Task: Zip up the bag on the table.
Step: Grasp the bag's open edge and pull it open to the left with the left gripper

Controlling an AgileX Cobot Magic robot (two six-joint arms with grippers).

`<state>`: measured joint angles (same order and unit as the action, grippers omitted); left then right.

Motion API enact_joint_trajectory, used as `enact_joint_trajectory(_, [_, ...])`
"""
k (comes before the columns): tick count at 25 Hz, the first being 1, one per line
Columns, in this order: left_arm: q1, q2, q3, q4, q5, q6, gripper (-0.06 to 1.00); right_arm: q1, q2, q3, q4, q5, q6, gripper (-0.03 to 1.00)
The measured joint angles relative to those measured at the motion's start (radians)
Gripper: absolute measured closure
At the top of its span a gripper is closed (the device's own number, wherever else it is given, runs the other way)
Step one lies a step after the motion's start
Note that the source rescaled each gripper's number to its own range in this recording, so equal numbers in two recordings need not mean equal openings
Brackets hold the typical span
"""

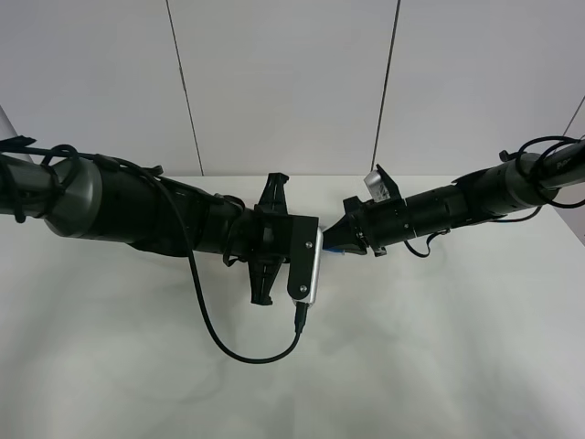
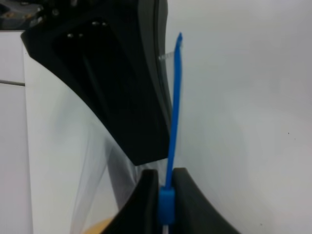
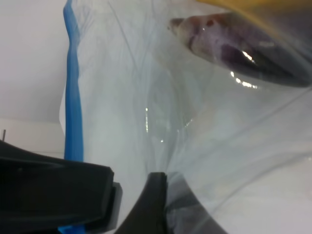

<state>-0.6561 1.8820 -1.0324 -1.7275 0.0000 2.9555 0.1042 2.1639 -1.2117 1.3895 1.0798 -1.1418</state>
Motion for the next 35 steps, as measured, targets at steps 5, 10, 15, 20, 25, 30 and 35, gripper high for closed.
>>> enact_joint_trajectory(5, [0.0,0.0,0.0,0.0,-0.022,0.0,0.94,0.0,0.0,0.0,0.0,-0.002,0.0,0.97])
enact_joint_trajectory(10, [0.0,0.0,0.0,0.0,-0.037,0.0,0.94,0.0,0.0,0.0,0.0,-0.003,0.0,0.97])
enact_joint_trajectory(15, [0.0,0.0,0.0,0.0,-0.066,0.0,0.94,0.0,0.0,0.0,-0.002,-0.005,0.0,0.97])
enact_joint_trajectory(20, [-0.005,0.0,0.0,0.0,-0.128,0.0,0.94,0.004,0.0,0.0,0.002,-0.006,0.0,0.97])
enact_joint_trajectory(25, [-0.009,0.0,0.0,0.0,-0.217,0.0,0.94,0.004,0.0,0.0,0.007,-0.006,0.0,0.97])
enact_joint_trajectory(30, [-0.01,0.0,0.0,0.0,-0.314,0.0,0.94,0.004,0.0,-0.003,0.013,-0.006,0.0,0.97])
enact_joint_trajectory(35, [-0.01,0.003,0.0,-0.001,-0.436,0.0,0.94,0.004,0.0,-0.004,0.013,-0.009,0.0,0.97])
